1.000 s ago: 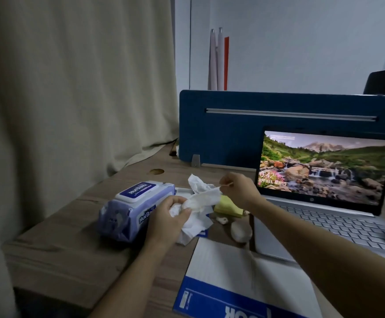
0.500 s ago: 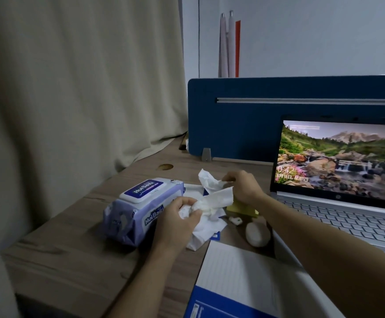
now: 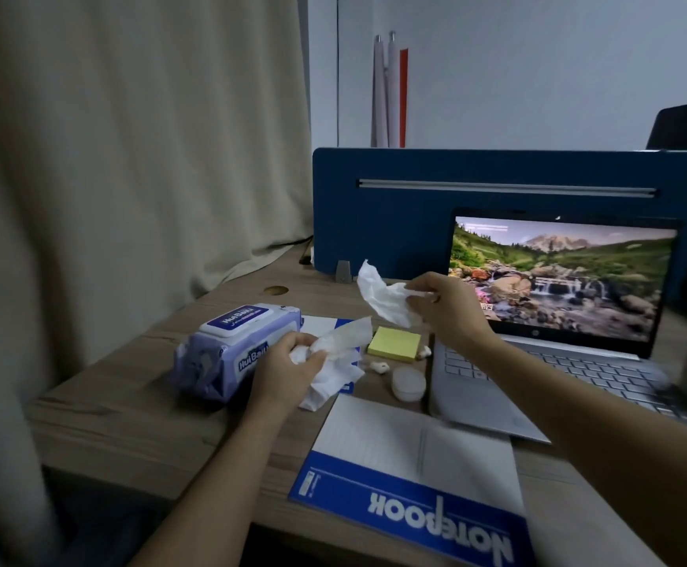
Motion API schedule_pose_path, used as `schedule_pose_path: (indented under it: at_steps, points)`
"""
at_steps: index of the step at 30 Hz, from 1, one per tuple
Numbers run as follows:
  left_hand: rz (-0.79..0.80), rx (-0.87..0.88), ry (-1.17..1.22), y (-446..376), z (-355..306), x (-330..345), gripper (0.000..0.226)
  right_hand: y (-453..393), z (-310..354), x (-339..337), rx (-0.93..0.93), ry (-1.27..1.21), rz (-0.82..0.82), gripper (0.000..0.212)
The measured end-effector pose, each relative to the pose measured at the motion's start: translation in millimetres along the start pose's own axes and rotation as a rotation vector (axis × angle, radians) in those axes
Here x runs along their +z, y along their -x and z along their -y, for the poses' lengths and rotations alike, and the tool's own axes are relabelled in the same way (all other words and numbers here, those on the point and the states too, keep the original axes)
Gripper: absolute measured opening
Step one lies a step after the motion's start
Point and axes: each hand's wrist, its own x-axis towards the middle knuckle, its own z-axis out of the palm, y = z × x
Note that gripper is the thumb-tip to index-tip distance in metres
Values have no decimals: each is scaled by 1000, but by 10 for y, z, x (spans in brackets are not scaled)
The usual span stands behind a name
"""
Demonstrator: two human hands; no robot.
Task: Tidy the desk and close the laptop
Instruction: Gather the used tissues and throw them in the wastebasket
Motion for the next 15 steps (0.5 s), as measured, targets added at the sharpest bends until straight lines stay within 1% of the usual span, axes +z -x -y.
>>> schedule_pose_path:
  at_steps: [4, 9, 12, 15]
  points:
    - [16, -24, 5, 41, -40, -19, 12, 280, 101, -84, -67, 70, 111, 19]
    - [46, -1, 6, 101, -73, -16, 12, 555, 82, -84, -128, 203, 275, 22]
    - [100, 17, 41, 131, -79, -28, 14, 606, 102, -20, -142, 227, 309, 24]
    - [140, 18, 92, 122, -78, -33, 15, 580, 117, 60, -146, 241, 307, 25]
